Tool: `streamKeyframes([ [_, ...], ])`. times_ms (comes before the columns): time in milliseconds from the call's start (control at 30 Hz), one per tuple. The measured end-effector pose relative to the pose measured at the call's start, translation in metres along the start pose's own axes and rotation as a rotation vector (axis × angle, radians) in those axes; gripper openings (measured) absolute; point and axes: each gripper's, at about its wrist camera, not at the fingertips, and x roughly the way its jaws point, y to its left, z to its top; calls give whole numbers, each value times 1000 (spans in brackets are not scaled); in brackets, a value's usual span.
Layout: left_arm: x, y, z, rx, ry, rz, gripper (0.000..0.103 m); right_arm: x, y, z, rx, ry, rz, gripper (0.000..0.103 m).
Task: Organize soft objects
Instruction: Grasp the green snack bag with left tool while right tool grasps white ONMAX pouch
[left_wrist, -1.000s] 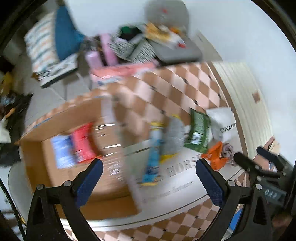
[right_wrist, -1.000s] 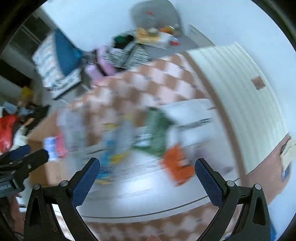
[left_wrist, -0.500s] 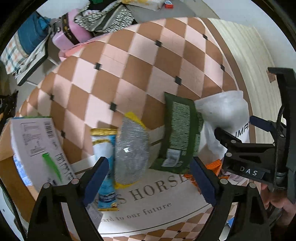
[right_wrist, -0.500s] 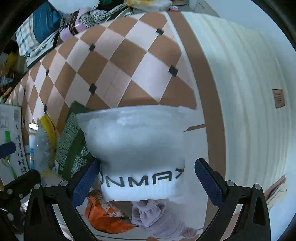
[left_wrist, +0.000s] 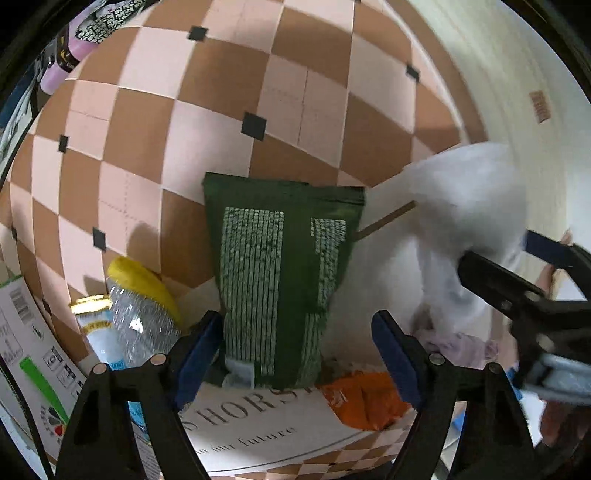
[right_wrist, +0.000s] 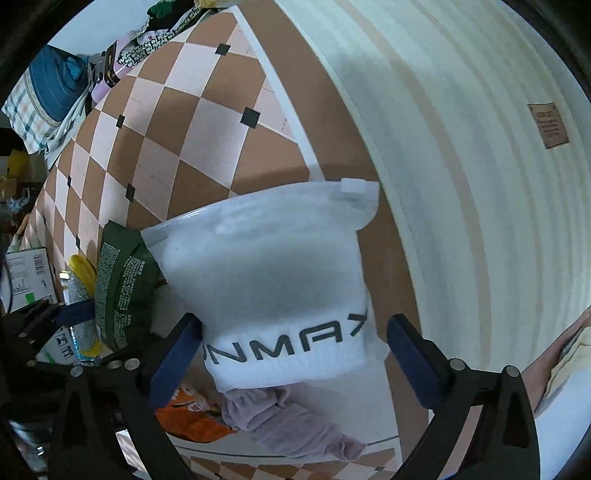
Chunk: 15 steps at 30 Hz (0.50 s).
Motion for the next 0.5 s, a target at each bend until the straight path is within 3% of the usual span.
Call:
streamKeyframes([
  [67, 7, 0, 2, -8, 4, 15, 78, 3, 0, 3, -13, 7, -8, 101],
  [100, 10, 1, 4, -13, 5, 21, 69, 5, 0, 4, -23, 10, -13, 101],
  [133, 10, 0, 3, -14, 2, 28, 69, 6, 0, 5, -32, 15, -17, 101],
  [300, 7, -4, -2, -3, -29, 99, 38, 17, 9, 17, -58, 42, -52, 101],
  [367, 3, -1, -3, -17, -35, 85, 34, 21, 14, 21, -58, 59, -86, 98],
  [400, 0, 0, -6, -26, -52, 86, 33, 20, 13, 20, -55, 45, -91, 89],
  [500, -22, 8, -9, -52, -128, 102, 32, 14, 27, 9, -57, -4, -117, 82],
])
